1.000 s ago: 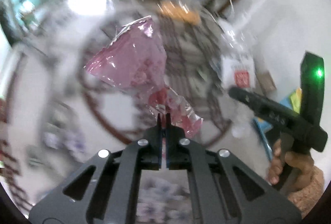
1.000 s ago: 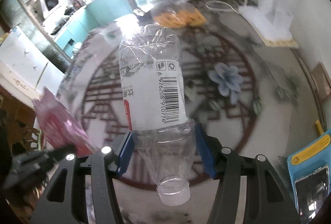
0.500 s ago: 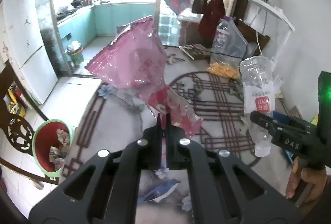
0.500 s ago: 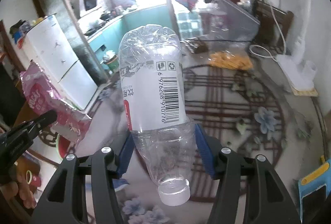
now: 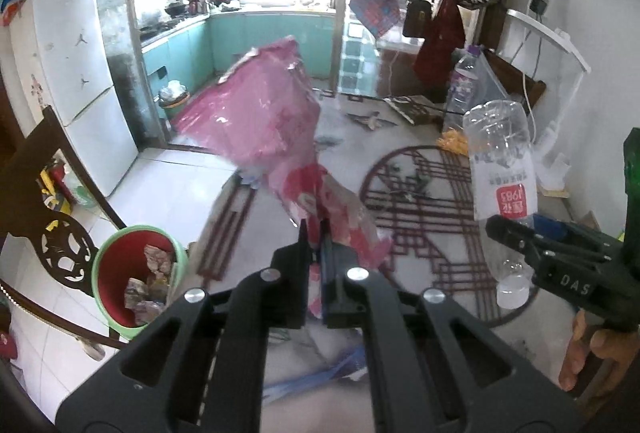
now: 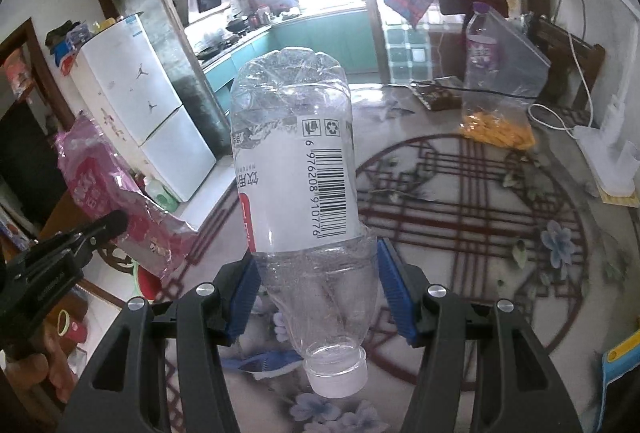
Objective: Collect trash
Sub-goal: 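Carry the pink wrapper and water bottle in both tools over the red bucket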
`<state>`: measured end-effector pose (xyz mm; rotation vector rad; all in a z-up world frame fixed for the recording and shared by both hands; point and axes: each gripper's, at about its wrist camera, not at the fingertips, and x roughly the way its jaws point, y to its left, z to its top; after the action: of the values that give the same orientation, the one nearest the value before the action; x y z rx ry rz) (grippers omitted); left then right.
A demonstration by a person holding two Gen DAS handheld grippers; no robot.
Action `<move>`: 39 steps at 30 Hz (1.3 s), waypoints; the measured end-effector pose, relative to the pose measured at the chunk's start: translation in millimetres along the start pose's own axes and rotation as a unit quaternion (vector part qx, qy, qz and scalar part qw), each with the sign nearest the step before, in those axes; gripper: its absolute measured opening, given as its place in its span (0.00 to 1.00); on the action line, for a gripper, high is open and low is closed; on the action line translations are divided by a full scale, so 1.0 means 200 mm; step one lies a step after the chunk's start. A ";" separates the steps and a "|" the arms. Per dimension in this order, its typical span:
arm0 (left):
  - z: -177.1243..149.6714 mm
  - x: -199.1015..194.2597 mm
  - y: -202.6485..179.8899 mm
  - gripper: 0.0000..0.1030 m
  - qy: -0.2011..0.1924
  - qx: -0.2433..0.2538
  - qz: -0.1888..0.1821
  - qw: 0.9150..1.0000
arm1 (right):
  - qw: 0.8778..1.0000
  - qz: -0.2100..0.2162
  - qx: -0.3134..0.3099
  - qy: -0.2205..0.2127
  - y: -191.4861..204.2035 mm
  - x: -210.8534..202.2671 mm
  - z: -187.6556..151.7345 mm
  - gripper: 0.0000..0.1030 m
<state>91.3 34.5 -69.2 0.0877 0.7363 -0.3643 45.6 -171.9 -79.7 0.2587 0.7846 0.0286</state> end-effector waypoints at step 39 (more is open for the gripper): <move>0.11 0.20 1.39 0.02 0.017 -0.045 -0.001 0.999 | 0.999 -0.003 -0.040 0.031 1.28 0.65 0.18 0.53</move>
<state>231.2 278.1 -93.4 0.0086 0.7849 -0.3313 182.4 83.4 -84.0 0.1812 0.8435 0.0629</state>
